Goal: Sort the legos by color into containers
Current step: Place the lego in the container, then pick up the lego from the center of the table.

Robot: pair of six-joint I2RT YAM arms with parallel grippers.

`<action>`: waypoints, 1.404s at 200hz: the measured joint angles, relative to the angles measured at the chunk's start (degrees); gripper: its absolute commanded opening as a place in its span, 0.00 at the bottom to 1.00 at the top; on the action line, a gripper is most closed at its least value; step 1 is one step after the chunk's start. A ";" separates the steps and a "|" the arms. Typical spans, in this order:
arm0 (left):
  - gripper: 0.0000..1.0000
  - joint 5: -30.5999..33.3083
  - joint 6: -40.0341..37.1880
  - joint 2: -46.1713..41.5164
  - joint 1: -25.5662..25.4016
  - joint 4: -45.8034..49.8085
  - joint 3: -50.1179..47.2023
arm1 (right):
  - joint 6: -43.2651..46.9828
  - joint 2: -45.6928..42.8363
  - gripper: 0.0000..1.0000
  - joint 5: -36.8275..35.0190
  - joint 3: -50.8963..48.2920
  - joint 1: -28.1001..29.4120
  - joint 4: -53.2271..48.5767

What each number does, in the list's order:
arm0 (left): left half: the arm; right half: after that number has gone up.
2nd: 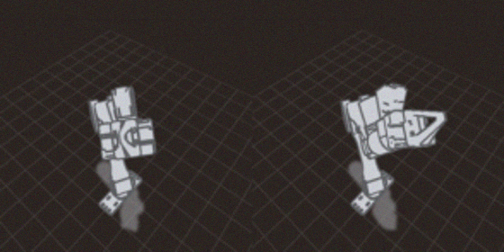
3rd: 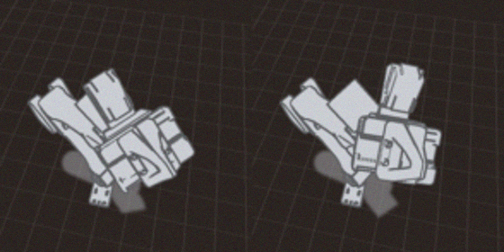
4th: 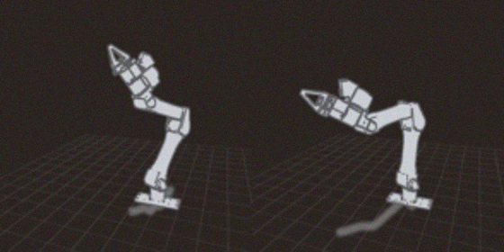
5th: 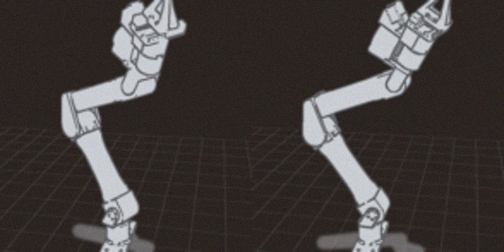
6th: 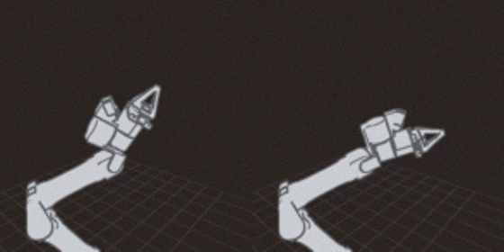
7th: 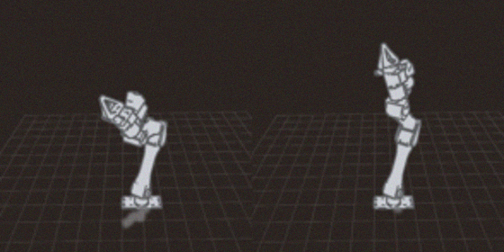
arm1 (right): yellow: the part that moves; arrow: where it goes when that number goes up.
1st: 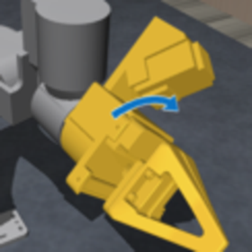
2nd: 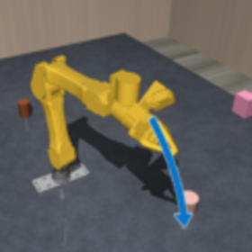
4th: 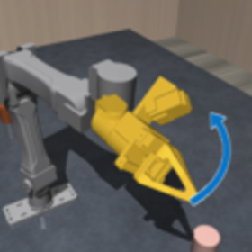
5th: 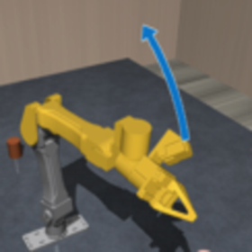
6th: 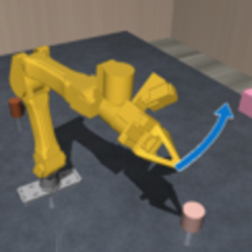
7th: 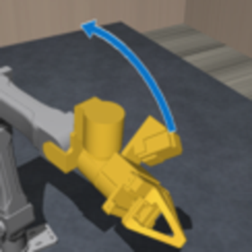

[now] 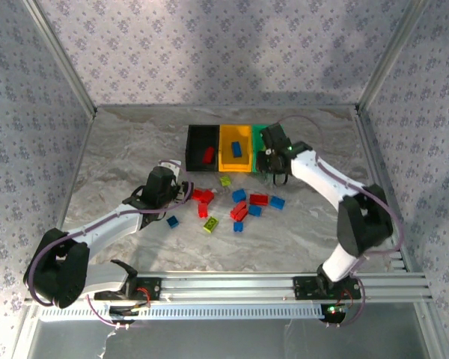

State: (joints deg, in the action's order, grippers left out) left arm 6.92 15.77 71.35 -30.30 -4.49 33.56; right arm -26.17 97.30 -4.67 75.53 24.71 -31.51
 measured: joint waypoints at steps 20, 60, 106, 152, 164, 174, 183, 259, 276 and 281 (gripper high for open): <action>0.62 0.04 0.02 -0.13 0.00 0.02 0.00 | 2.51 6.49 0.49 1.05 5.53 -3.96 0.07; 0.62 0.72 0.02 -2.10 0.00 0.02 -0.42 | 5.84 11.54 0.61 1.01 9.88 -4.98 -1.77; 0.62 1.70 0.28 -2.78 0.07 0.02 -0.52 | 6.34 5.22 0.60 0.66 3.63 -0.42 -1.40; 0.62 1.11 1.40 0.55 0.33 1.90 0.57 | 5.88 -9.33 0.61 -0.94 -12.09 1.49 0.79; 0.62 0.33 2.62 1.92 0.33 3.69 1.70 | 5.84 -11.58 0.61 -2.16 -15.41 1.68 0.94; 0.61 -0.17 4.35 2.10 0.42 4.81 2.27 | 5.79 -12.59 0.61 -3.61 -17.42 1.90 0.92; 0.61 -0.61 6.54 2.10 0.59 6.01 2.89 | 5.81 -13.03 0.61 -4.70 -18.73 2.21 0.87; 0.63 -5.18 36.81 2.69 -0.24 16.24 7.61 | 7.65 -14.23 0.61 -9.05 -25.22 3.10 6.21; 0.63 -3.39 45.18 4.04 -2.10 20.98 10.75 | 8.11 -14.40 0.61 -9.09 -26.23 3.30 8.17; 0.64 -2.73 47.63 4.61 -2.71 22.47 11.89 | 8.26 -14.43 0.61 -9.09 -26.58 3.41 8.81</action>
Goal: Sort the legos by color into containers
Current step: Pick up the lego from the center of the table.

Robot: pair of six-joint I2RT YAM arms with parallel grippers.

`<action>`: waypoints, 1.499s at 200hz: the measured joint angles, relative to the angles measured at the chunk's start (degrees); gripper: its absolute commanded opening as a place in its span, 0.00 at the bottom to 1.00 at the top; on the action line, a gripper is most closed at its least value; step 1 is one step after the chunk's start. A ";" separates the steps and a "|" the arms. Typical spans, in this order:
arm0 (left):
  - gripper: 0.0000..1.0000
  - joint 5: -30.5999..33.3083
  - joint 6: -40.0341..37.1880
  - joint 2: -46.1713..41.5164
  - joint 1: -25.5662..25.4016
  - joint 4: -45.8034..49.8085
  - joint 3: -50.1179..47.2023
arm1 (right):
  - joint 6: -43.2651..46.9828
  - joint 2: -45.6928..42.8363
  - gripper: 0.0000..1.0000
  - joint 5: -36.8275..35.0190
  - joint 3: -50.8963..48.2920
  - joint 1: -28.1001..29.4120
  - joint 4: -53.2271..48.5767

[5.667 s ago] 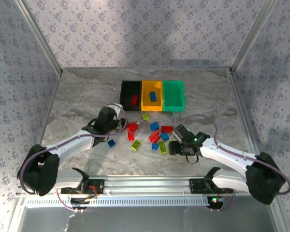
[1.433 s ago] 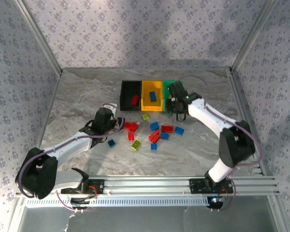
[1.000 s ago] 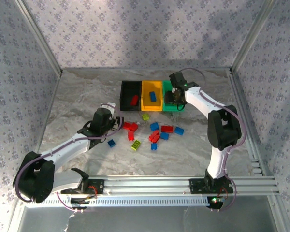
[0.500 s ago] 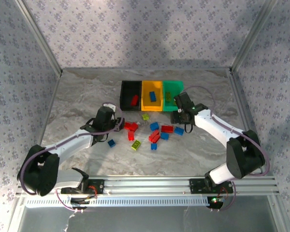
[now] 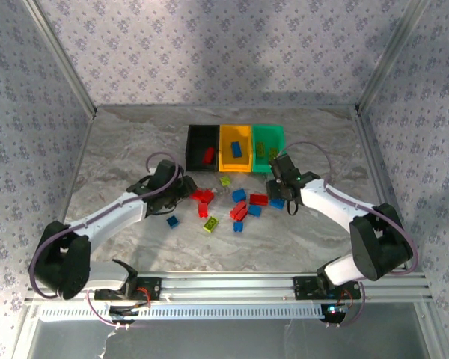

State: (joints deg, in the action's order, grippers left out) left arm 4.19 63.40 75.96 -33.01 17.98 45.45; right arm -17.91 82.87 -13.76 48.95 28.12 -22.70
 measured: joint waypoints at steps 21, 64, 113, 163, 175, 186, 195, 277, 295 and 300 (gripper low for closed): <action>0.66 2.08 8.50 3.06 -2.05 5.27 5.44 | 1.07 -0.52 0.61 -0.07 -1.88 0.87 2.49; 0.65 2.95 19.43 12.44 -2.73 12.46 14.36 | 2.69 -4.92 0.61 0.02 -7.23 1.95 6.97; 0.66 2.69 21.77 21.14 -2.73 15.13 17.29 | 2.78 -10.08 0.61 0.50 -12.81 2.03 12.46; 0.65 2.23 22.18 26.60 -2.56 15.37 25.07 | 2.80 -10.73 0.61 1.09 -13.51 3.19 15.02; 0.61 1.42 22.34 27.39 -2.23 15.52 25.64 | 2.80 -10.75 0.61 1.07 -13.51 3.50 15.32; 0.61 1.11 22.60 27.91 -2.10 16.00 25.70 | 2.80 -10.84 0.61 1.01 -13.57 3.58 15.63; 0.61 1.01 22.60 28.24 -1.95 16.76 25.75 | 2.80 -11.02 0.61 0.83 -13.75 3.67 15.87; 0.62 1.42 22.62 28.39 -1.92 18.60 25.77 | 2.80 -12.61 0.61 -0.55 -15.37 3.82 17.57; 0.62 1.46 22.62 28.22 -2.01 18.97 25.75 | 2.80 -12.61 0.61 -0.63 -15.39 3.91 17.84; 0.62 1.51 22.62 28.02 -2.10 19.02 25.64 | 2.80 -12.61 0.61 -0.63 -15.39 3.93 17.88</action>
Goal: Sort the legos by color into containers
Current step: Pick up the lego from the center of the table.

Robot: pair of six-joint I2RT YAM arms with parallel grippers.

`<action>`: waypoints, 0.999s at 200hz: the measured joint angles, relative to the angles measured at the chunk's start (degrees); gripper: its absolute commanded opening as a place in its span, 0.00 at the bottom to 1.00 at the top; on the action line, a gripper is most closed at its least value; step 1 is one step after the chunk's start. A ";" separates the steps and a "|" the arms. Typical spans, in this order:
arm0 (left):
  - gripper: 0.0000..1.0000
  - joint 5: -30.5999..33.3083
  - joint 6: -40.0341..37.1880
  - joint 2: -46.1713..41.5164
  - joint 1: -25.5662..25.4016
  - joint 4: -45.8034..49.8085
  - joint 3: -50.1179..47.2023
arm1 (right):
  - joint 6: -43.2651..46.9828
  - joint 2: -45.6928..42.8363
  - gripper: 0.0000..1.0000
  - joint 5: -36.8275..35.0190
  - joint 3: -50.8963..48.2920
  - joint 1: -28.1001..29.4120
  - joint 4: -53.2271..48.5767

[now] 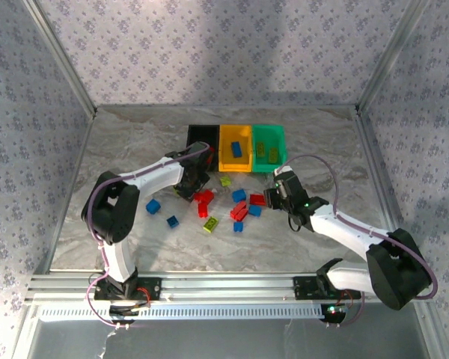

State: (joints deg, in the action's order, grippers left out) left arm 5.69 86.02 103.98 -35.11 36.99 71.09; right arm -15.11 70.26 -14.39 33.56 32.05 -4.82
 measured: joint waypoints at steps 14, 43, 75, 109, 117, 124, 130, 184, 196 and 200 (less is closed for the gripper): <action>0.62 0.46 0.04 -1.14 -0.39 0.35 -0.63 | 0.00 0.00 0.61 -0.02 0.00 0.15 0.13; 0.62 1.95 0.55 -6.08 -1.03 0.94 -3.54 | 0.00 0.00 0.61 -0.02 0.00 0.35 0.39; 0.62 2.89 0.81 -8.94 -1.01 1.29 -5.01 | 0.00 0.00 0.61 -0.02 -0.02 0.52 0.81; 0.62 1.31 0.79 -7.34 -1.01 0.79 -5.07 | 0.02 0.00 0.61 -0.22 -0.04 0.87 0.81; 0.62 0.98 0.79 -6.27 -1.01 0.74 -5.07 | 0.02 0.00 0.61 -0.28 -0.04 0.90 0.79; 0.63 0.85 0.79 -5.22 -1.01 0.74 -5.07 | 0.02 0.00 0.61 -0.42 -0.07 0.90 0.81; 0.62 0.70 0.79 -4.39 -1.01 0.74 -5.09 | 0.02 -0.02 0.61 -0.44 -0.07 0.96 0.79; 0.61 -0.31 0.57 -0.26 -0.09 0.50 -5.01 | 0.17 -0.44 0.61 -0.94 -0.11 1.11 0.76; 0.59 -0.31 0.44 0.44 0.52 0.52 -4.79 | 0.17 -0.44 0.61 -0.94 -0.11 1.11 0.79; 0.57 -0.42 0.44 0.70 0.70 0.59 -4.61 | 0.17 -0.44 0.61 -0.94 -0.11 1.11 0.76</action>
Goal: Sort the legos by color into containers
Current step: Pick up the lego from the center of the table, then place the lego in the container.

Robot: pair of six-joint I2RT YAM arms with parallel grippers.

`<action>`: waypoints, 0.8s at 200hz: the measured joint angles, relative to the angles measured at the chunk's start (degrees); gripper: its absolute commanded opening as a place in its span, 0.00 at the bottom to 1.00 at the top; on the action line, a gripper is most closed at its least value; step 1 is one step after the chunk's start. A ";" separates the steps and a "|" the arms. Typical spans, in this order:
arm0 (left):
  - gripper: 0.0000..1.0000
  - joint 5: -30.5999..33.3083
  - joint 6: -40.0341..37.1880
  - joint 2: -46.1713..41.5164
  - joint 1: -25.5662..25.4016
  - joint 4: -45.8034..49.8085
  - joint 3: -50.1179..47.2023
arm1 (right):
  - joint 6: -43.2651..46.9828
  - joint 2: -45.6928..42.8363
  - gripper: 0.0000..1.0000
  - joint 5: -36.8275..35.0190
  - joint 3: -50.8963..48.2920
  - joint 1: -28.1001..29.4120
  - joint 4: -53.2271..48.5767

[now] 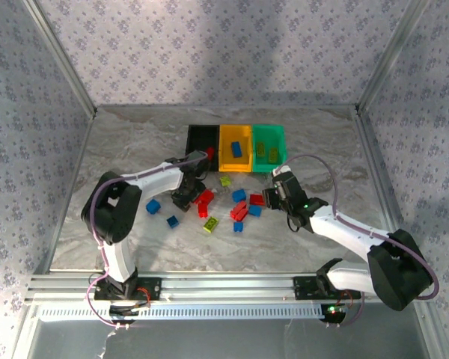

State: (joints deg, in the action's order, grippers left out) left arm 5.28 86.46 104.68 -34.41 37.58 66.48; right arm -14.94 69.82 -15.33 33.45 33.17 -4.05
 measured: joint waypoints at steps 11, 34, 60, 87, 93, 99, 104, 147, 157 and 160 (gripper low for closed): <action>0.54 -0.39 -0.11 0.13 0.28 0.20 0.22 | 0.00 0.00 0.61 -0.13 0.00 0.04 0.00; 0.43 -0.07 -0.07 0.13 0.28 -0.13 0.22 | 0.02 0.00 0.61 -0.35 0.00 0.11 0.00; 0.20 1.86 -0.17 -0.50 -0.11 -0.50 0.11 | 0.04 0.11 0.61 -0.37 0.00 0.15 -0.02; 0.19 5.07 -0.04 -4.02 -1.40 -0.55 -0.22 | 0.44 0.31 0.61 -0.59 0.00 0.70 0.00; 0.19 5.79 -0.04 -4.92 -1.66 -0.61 -0.22 | 0.46 0.31 0.61 -0.81 0.00 0.92 0.02; 0.19 6.60 -0.04 -5.95 -1.86 -0.72 -0.22 | 0.48 0.31 0.61 -0.96 0.00 1.05 0.04; 0.19 7.30 -0.09 -6.75 -2.05 -0.72 -0.20 | 0.52 0.31 0.61 -1.09 0.00 1.14 0.04; 0.24 11.32 -5.33 -8.11 -1.20 -1.25 6.45 | 0.87 0.28 0.61 -2.05 0.00 1.38 0.04; 0.25 11.21 -9.01 -6.40 -0.17 -0.76 11.17 | 0.87 0.11 0.61 -2.34 -0.07 1.49 0.07; 0.25 11.15 -9.62 -5.81 0.11 -0.52 12.72 | 0.87 0.07 0.61 -2.43 -0.13 1.51 0.09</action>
State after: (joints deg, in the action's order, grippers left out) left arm 16.43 76.84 98.87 -34.30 37.06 79.20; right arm -14.06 69.89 -17.76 33.32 34.68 -3.97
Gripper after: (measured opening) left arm 0.254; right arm 0.609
